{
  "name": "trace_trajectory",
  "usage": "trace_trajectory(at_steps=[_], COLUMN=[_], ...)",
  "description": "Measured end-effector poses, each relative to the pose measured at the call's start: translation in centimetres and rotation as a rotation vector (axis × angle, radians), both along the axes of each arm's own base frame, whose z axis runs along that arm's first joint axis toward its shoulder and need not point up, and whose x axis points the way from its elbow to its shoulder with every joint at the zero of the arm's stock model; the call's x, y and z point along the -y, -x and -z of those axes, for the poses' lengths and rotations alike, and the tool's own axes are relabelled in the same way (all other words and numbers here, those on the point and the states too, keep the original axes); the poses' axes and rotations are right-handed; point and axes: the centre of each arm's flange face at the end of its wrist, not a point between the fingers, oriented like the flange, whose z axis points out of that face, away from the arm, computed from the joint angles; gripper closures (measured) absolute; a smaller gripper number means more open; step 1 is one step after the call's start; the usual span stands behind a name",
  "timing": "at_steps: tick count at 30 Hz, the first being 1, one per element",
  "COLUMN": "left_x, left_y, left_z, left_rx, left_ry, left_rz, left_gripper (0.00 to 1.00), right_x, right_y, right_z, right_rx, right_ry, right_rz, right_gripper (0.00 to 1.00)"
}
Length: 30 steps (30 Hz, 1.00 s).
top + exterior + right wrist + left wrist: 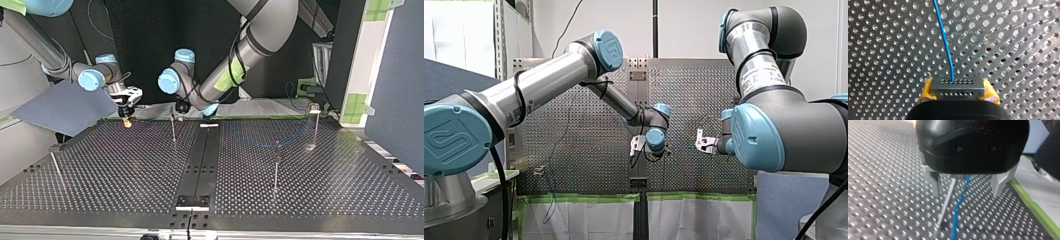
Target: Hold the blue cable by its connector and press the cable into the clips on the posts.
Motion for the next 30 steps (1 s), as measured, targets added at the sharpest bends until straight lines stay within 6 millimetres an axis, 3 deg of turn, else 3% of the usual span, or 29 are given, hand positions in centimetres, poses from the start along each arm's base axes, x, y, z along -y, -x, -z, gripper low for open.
trace_trajectory(at_steps=[7,14,30], left_x=[1.2,2.5,2.7], left_y=[2.8,5.6,6.0], left_z=[-0.6,0.2,0.4], left_rx=[-0.009,-0.024,-0.034], left_ry=[0.002,-0.006,0.04], left_rz=[0.043,0.083,0.071], left_gripper=[0.0,0.0,0.0], right_x=[0.0,0.2,0.1], right_y=[0.2,0.5,0.4], right_z=[0.0,0.1,0.2], right_rx=[0.001,0.002,0.003], right_ry=[-0.002,-0.004,-0.008], right_rz=[0.003,0.008,0.002], right_gripper=[1.0,1.0,1.0])
